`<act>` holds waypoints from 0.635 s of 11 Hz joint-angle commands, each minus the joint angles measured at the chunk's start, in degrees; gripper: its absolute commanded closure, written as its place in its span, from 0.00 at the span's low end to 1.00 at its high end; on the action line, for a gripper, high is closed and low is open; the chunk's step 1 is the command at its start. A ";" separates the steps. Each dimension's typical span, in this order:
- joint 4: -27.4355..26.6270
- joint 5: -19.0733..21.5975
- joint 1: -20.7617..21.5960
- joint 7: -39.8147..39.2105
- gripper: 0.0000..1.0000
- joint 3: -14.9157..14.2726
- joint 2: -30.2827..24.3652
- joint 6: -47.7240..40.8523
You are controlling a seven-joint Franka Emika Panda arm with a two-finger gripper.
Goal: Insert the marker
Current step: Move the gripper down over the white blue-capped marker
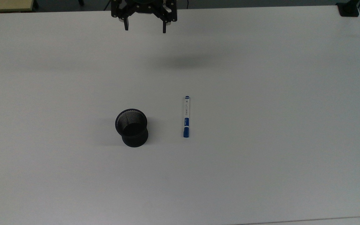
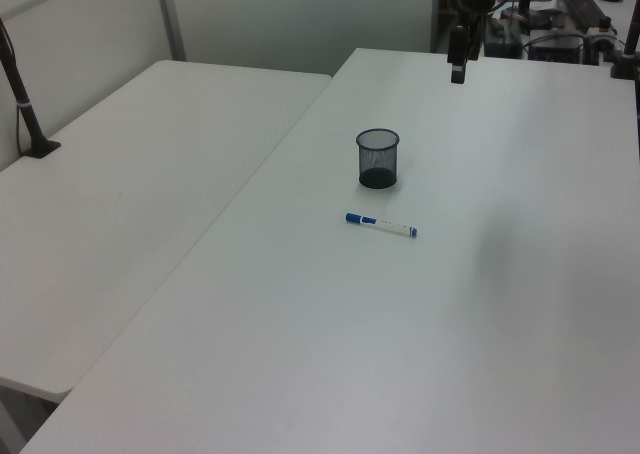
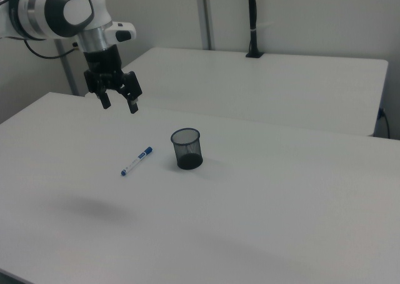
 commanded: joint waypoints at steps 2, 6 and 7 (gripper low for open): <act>0.35 0.27 0.70 -0.20 0.00 0.08 3.67 6.52; 4.92 1.06 3.24 3.56 0.00 0.26 12.72 10.21; 4.83 0.97 4.38 6.46 0.00 0.26 14.74 14.32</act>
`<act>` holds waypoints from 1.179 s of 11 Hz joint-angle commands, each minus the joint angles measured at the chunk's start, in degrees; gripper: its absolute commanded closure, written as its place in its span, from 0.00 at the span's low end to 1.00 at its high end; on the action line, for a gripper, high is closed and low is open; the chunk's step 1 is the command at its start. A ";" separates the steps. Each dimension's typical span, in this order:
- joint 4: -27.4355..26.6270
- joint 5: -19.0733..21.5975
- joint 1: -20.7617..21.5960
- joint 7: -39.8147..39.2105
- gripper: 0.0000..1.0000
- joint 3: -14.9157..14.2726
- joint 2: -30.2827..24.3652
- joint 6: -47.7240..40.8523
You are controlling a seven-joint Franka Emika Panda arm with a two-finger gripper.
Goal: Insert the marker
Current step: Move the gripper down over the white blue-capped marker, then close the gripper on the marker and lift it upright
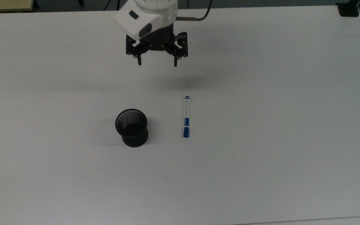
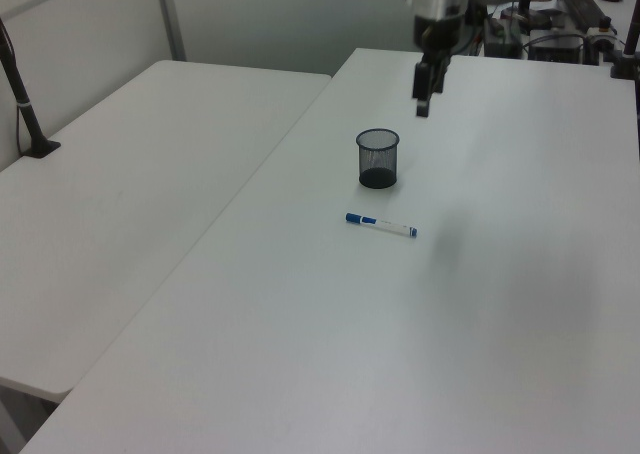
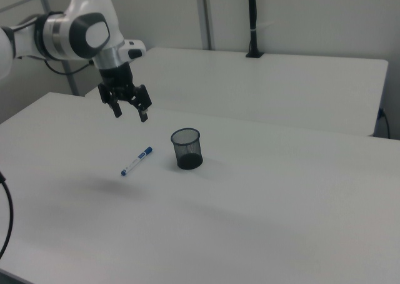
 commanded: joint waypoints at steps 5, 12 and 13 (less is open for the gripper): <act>2.34 -1.57 6.10 14.04 0.00 -0.36 14.30 16.90; 2.34 -9.83 7.42 22.50 0.48 -0.36 22.48 27.39; 2.34 -9.92 7.86 22.59 0.51 -0.36 22.84 27.39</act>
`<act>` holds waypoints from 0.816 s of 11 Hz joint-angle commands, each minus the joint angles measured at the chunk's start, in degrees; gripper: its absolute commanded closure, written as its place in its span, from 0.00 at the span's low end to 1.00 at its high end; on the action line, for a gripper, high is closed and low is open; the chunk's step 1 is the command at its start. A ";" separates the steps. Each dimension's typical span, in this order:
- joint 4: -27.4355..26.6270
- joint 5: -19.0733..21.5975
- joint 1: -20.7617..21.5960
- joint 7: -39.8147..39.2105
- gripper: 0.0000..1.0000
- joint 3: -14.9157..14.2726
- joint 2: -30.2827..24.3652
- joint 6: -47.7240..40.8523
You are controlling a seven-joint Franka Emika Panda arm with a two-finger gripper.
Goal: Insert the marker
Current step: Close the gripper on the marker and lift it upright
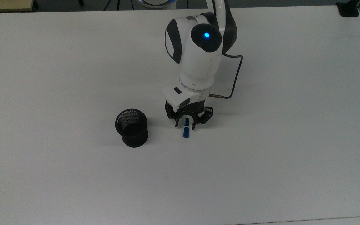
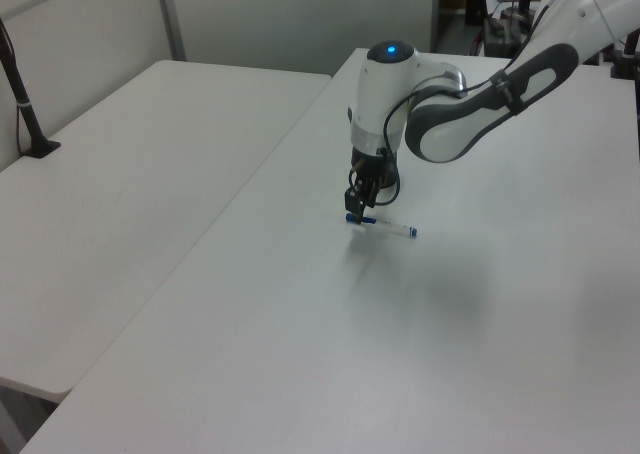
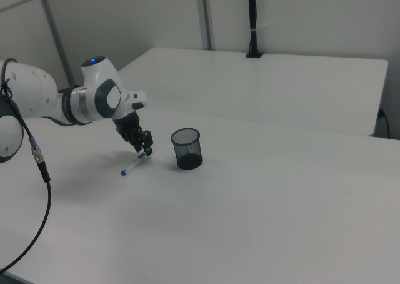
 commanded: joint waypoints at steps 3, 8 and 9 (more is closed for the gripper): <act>0.62 -1.41 1.31 1.65 0.87 -0.46 1.44 0.77; 4.30 -0.45 -0.88 2.17 0.91 -0.99 -0.93 0.68; 4.40 -0.62 -1.76 4.00 0.91 -1.08 -2.68 0.77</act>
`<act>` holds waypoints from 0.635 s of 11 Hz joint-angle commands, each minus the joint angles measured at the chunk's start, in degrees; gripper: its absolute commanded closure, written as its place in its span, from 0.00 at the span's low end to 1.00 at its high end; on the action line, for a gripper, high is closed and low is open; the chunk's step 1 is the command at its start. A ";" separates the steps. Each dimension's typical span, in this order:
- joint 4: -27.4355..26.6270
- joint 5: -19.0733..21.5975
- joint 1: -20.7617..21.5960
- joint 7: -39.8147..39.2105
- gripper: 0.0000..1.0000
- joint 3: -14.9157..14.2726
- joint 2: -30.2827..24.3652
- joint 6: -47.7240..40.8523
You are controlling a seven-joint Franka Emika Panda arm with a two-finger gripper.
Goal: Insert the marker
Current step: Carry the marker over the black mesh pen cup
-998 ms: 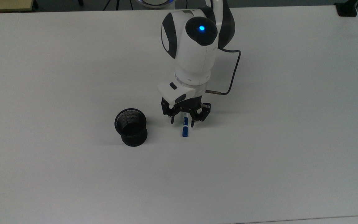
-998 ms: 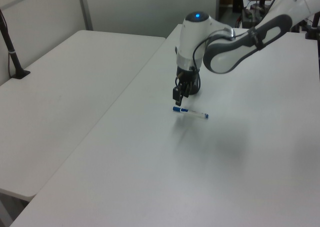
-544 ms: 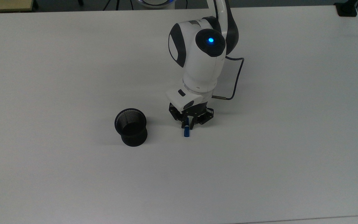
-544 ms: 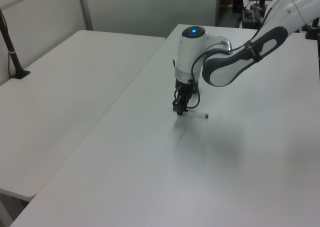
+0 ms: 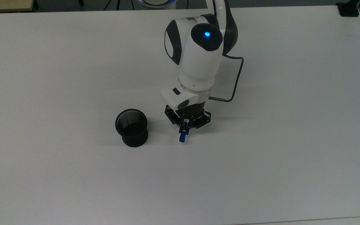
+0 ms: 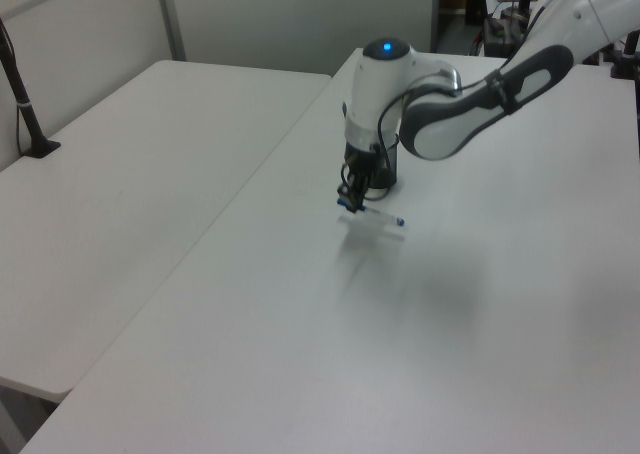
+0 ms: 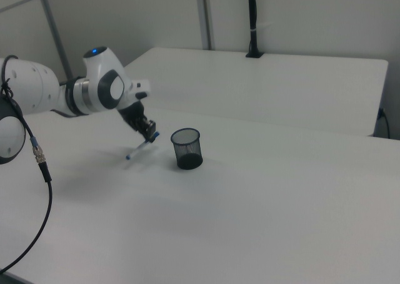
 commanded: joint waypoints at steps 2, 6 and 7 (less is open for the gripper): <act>0.45 -0.32 -3.10 4.41 0.90 -0.52 -6.66 0.61; -0.42 -1.02 -7.06 4.33 0.89 -1.83 -10.36 4.97; -1.12 -1.03 -7.07 4.24 0.89 -3.58 -10.19 9.10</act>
